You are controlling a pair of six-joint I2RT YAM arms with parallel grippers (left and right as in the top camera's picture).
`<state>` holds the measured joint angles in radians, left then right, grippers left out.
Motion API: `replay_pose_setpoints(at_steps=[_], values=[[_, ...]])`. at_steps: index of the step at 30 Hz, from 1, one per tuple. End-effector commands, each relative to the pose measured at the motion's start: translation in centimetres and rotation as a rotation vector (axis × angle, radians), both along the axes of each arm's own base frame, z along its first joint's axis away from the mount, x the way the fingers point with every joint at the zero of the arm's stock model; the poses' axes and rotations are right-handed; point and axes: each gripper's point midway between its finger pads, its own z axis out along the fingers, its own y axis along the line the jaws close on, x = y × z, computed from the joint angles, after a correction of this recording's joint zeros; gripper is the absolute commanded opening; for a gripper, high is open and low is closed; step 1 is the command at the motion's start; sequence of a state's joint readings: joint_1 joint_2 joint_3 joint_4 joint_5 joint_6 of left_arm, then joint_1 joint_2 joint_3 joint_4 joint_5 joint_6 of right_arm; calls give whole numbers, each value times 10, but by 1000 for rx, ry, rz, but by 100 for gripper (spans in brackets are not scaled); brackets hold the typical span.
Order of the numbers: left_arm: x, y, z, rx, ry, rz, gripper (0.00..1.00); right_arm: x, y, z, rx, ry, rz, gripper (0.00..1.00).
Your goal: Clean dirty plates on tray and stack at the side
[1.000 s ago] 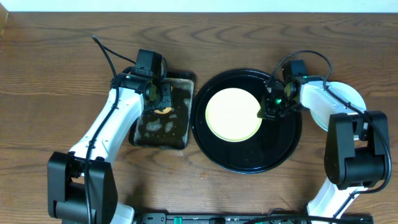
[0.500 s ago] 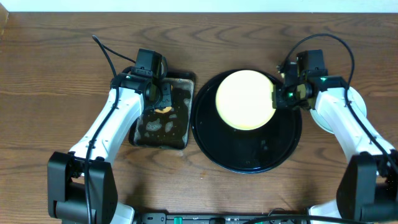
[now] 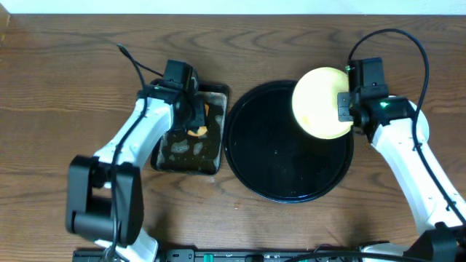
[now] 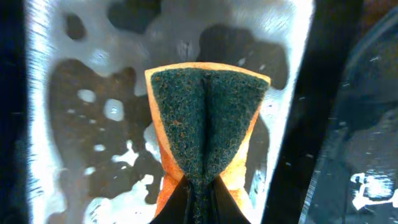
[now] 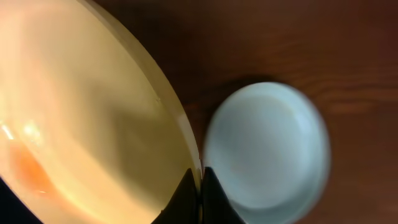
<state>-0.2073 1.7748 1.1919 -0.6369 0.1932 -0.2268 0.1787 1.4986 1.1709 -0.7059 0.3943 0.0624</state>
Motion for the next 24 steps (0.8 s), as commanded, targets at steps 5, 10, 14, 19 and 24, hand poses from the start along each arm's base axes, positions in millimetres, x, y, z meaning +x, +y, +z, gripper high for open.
replay_pose_setpoints(at_steps=[5, 10, 14, 19, 24], values=[[-8, -5, -36, -127, 117, -11, 8, -6, -7, 44, -362, -108, -55, 1], [-3, 6, -46, -241, 153, 49, 7, -8, 14, 58, -445, -160, -26, 1], [-4, 29, -62, -237, 194, 113, 8, -8, 30, 58, -438, -173, 13, 1], [-6, 39, -63, -244, 209, 145, 7, -9, 32, 56, -431, -166, 22, 1], [-1, 34, -43, -244, 152, 116, 7, -8, 37, 52, -399, -156, 44, 1]])
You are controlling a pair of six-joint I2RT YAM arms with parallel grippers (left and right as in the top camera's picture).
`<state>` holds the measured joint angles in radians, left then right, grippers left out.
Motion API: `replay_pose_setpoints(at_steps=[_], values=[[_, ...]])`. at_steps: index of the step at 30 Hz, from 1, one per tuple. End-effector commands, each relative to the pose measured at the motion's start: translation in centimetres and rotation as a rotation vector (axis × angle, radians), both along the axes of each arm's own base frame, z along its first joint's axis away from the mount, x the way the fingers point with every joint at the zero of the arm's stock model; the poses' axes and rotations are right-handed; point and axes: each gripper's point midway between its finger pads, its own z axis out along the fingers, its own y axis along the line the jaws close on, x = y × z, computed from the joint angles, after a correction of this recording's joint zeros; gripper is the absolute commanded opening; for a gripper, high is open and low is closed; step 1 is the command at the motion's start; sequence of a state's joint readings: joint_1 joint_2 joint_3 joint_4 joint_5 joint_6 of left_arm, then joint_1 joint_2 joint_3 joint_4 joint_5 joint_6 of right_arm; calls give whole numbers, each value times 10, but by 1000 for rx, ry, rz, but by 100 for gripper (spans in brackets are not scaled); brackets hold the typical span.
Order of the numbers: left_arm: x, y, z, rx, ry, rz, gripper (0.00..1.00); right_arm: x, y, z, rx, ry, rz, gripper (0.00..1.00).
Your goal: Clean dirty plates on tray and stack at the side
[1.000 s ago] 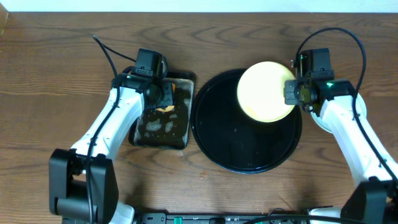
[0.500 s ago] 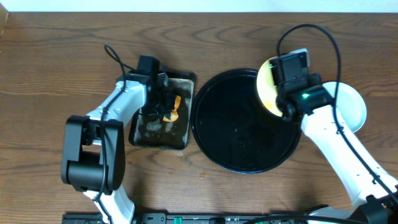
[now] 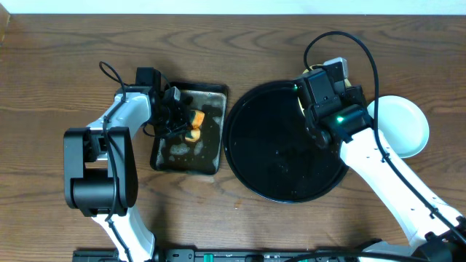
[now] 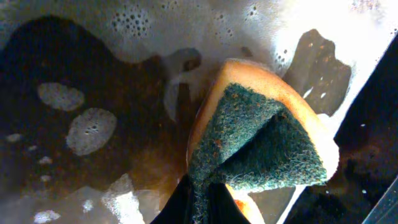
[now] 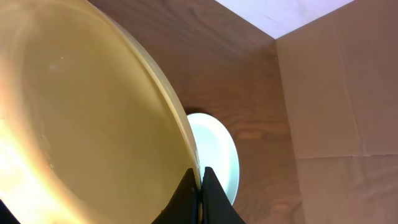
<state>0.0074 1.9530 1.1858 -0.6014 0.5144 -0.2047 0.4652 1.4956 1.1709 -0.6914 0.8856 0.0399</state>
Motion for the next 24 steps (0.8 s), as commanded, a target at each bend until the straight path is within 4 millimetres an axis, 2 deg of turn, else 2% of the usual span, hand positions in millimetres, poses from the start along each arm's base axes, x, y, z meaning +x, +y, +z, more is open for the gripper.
replay_pose_setpoints(at_steps=[1, 4, 6, 8, 10, 13, 17, 24], values=[[-1, 5, 10, 54, -42, -31, 7, -1, 3, 5, 18, -10, 14, 1], [5, -2, 39, 73, -142, -80, 7, -1, 5, 2, 48, -8, 17, 1], [9, 2, 56, 156, -204, -88, 7, 0, 5, 2, 55, -9, 18, 1], [12, 9, 69, 282, -260, -93, 7, 1, 6, 2, 57, -14, 18, 1], [14, 10, 70, 362, -279, -106, 7, 2, 6, 3, 62, -23, 18, 1], [10, 1, 61, 394, -262, -145, 8, 3, 7, 4, 67, -28, 17, 1], [3, -10, 36, 403, -202, -191, 7, 3, 7, 3, 65, -26, 17, 1], [-11, -11, -12, 416, -70, -230, 7, 2, 8, 1, 75, -15, 25, 1]])
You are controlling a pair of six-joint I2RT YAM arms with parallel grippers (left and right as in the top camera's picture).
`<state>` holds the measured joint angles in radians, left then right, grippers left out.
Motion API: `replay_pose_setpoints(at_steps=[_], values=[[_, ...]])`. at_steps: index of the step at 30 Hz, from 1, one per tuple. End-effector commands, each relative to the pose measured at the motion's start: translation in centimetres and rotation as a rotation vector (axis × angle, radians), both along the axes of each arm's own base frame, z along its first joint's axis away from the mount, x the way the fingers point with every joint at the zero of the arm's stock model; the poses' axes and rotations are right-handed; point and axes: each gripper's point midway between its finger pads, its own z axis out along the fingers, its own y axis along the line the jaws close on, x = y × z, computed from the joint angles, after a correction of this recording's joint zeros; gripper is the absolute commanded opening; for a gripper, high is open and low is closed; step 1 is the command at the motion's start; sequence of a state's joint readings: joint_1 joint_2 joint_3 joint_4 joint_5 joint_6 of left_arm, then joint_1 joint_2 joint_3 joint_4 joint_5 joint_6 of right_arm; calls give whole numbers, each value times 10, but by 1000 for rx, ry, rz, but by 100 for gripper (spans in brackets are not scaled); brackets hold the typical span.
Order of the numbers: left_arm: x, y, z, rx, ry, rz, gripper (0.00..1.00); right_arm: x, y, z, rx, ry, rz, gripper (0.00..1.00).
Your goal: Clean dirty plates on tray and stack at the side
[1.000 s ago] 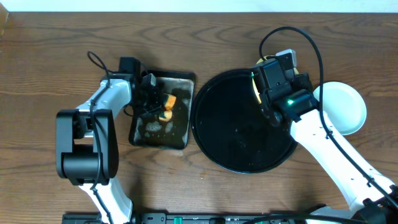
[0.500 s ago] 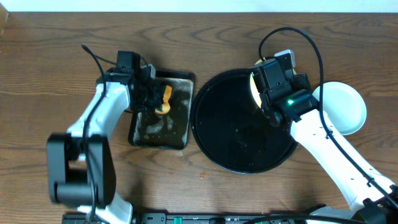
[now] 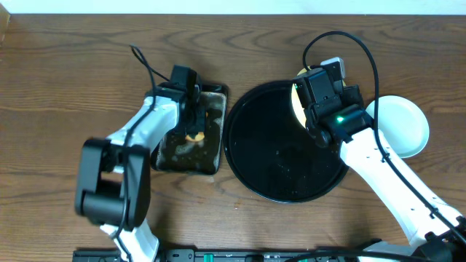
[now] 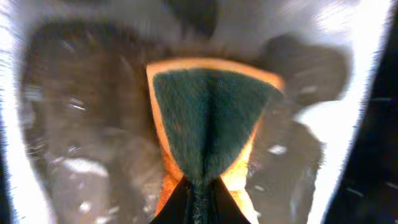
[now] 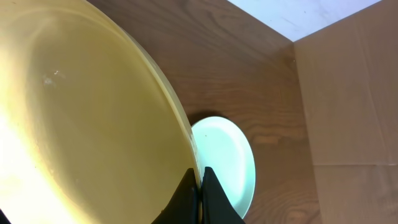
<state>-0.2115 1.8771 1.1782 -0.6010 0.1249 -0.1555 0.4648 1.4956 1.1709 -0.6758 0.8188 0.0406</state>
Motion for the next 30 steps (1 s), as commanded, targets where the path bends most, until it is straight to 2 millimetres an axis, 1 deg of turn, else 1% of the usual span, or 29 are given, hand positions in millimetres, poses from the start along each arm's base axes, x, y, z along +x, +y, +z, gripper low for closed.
replay_pose_setpoints(at_steps=[1, 3, 5, 8, 10, 14, 18, 20, 22, 25, 30], values=[[-9, 6, -24, 42, 64, -14, 7, -1, -1, 7, 19, -24, -9, 1], [-11, 6, -30, 46, 82, -14, 8, -1, -1, 6, 19, -24, -9, 1], [-12, 6, -31, 46, 86, -14, 7, -1, -1, 6, 19, -24, -9, 1], [-10, 6, -25, 42, 71, -14, 7, -1, -1, 6, 19, -23, -9, 1], [-5, 5, -13, 36, 40, -13, 7, -1, 0, 6, 22, -21, -6, 1], [6, 5, 24, 15, -64, -2, 7, -2, 0, 5, 22, -16, -5, 1], [19, 13, 63, -11, -181, 85, 7, -2, -1, 5, 21, -14, -5, 1], [24, 16, 73, -22, -220, 103, 7, -2, -1, 5, 21, -14, -5, 1], [27, 16, 74, -27, -233, 113, 7, -2, -1, 5, 21, -14, -5, 1], [27, 15, 65, -22, -211, 111, 7, -2, -1, 5, 21, -14, -5, 1], [23, 16, 35, -4, -133, 110, 8, -2, -1, 5, 21, -14, -5, 1]])
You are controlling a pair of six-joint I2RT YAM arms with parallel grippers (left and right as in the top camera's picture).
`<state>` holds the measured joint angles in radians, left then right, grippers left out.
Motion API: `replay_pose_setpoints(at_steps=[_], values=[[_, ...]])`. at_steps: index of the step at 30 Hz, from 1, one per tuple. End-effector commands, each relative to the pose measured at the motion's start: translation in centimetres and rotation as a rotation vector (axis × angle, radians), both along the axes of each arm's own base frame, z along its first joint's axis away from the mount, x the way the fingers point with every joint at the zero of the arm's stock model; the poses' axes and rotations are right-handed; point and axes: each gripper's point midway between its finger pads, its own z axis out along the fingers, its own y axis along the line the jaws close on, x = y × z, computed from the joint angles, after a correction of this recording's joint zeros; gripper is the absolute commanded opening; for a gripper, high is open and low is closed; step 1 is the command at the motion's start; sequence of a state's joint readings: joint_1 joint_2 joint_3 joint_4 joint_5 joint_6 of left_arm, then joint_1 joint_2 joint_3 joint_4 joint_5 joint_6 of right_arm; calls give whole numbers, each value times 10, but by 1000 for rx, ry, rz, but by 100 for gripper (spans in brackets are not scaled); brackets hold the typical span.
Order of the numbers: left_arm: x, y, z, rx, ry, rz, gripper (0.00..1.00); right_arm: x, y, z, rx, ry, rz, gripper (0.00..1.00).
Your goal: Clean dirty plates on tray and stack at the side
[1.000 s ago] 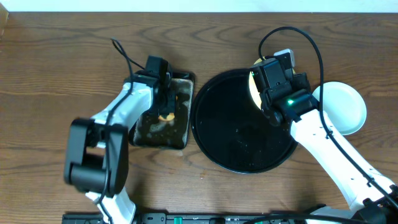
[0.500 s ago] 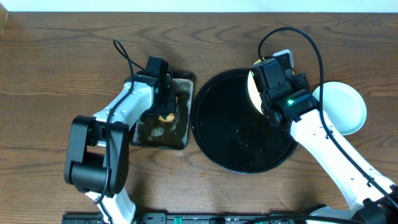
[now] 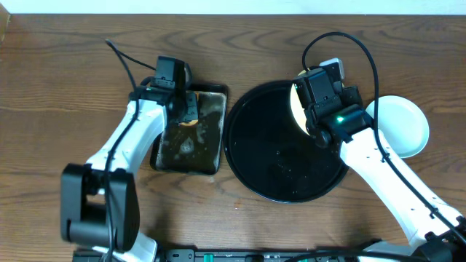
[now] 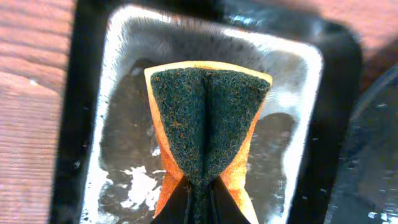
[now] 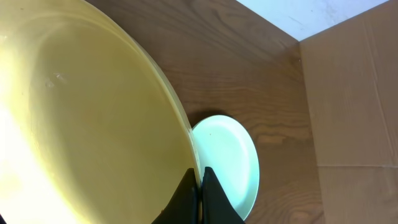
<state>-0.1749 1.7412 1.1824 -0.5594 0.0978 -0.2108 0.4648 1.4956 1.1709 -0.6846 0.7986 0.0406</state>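
My left gripper [image 4: 199, 194] is shut on an orange sponge [image 4: 208, 118] with a green scouring face, held above the black soapy-water tray [image 4: 93, 93]. From overhead the sponge [image 3: 188, 122] hangs over that tray's far half. My right gripper [image 5: 200, 183] is shut on the rim of a yellow plate [image 5: 81, 124], tilted on edge over the far side of the round black tray [image 3: 284, 171]. Only a sliver of the yellow plate [image 3: 295, 104] shows beside the wrist overhead. A white plate [image 3: 399, 127] lies on the table right of the round tray.
The soapy tray [image 3: 212, 167] stands just left of the round tray, almost touching it. A cardboard wall [image 5: 354, 106] rises beyond the white plate [image 5: 227, 155]. Cables loop behind both arms. A black rail runs along the table's front edge.
My left gripper with the sponge has come up out of the suds and now hangs higher, over the far half of the soapy tray. The right gripper and yellow plate have barely shifted.
At first the yellow plate faced up over the round tray's far right edge, hiding the white plate, and the sponge was low in the soapy tray. Then the plate stood on edge further left, the white plate uncovered. The sponge stayed in the suds, and is now lifted.
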Motion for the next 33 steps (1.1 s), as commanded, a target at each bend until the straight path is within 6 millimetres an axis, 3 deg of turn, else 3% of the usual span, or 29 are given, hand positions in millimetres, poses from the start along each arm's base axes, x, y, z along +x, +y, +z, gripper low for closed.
replay_pose_setpoints(at_steps=[1, 7, 12, 16, 22, 25, 29, 33], values=[[-4, 2, -28, 21, 72, 14, 8, -1, -3, 8, 9, -28, -16, 1], [-16, 5, -68, 42, 185, 13, 7, -2, -3, 7, 8, -26, -16, 1], [-21, 5, -76, 48, 217, 13, 7, -2, -3, 7, 8, -26, -16, 1], [-23, 4, -64, 37, 211, 10, 7, -2, -2, 7, 14, -23, -12, 1], [-17, -12, -9, -68, 94, -16, 7, -2, -2, 7, 14, -23, -12, 1], [-19, -20, 5, -125, 80, -15, 7, -2, -2, 7, 14, -23, -12, 1], [-25, -30, 0, -203, 128, 36, 7, -2, -2, 7, 13, -22, -12, 1], [-30, -32, -19, -228, 198, 92, 7, -2, -2, 6, 12, -19, -12, 1]])
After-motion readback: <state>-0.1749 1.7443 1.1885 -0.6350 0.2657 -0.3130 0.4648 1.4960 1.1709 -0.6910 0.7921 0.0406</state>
